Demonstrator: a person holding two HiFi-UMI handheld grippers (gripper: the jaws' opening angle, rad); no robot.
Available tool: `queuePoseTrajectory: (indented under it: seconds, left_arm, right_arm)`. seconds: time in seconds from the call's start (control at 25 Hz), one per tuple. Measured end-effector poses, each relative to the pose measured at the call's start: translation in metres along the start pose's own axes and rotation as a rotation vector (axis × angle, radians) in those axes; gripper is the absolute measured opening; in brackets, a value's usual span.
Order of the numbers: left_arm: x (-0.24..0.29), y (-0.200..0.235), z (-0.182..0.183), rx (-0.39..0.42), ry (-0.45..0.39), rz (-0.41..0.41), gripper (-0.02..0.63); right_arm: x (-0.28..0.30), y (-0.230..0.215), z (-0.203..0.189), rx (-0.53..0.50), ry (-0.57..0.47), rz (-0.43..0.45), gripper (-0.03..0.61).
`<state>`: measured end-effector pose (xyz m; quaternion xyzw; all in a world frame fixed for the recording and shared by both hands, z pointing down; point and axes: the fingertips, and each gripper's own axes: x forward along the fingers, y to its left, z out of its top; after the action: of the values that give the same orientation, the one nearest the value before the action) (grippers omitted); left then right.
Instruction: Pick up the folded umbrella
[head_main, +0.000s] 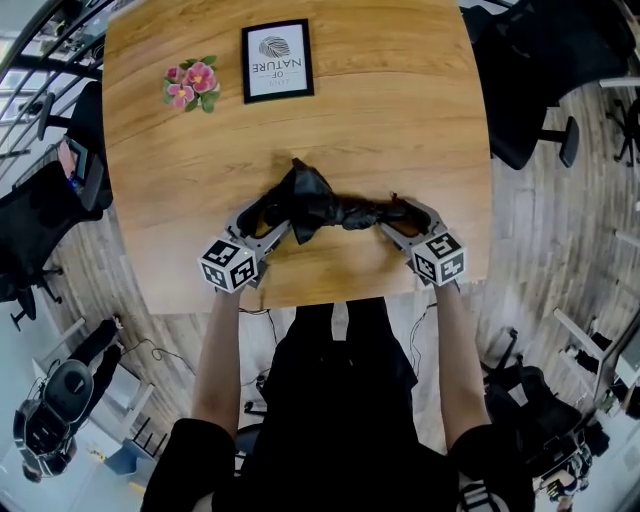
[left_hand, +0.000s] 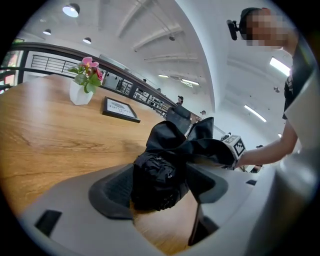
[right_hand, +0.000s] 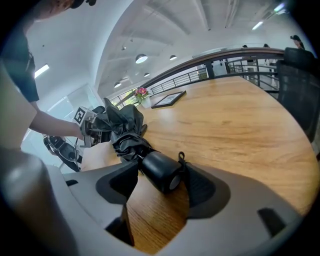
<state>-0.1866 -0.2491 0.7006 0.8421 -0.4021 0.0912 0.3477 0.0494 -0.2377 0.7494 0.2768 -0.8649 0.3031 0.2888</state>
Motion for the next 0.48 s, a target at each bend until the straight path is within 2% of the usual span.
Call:
queuePoseTrajectory:
  seconds: [0.08,0.4,0.48]
  left_arm:
    - [0.0001,0.0021,-0.0008,-0.024,-0.013,0.014,0.339]
    - [0.005,0.0004,0.0006,-0.075,-0.041,0.012,0.337]
    - [0.0053,0.0015,0.0008,-0.076,-0.047,0.016,0.336]
  right_arm:
    - [0.0008,0.0006,-0.0006,0.003,-0.006,-0.011,0.308]
    - [0.0014,0.0032,0.0017,0.02,-0.024,-0.023,0.299]
    - [0.0038,0.0078,0.003,0.015,-0.035,-0.017,0.253]
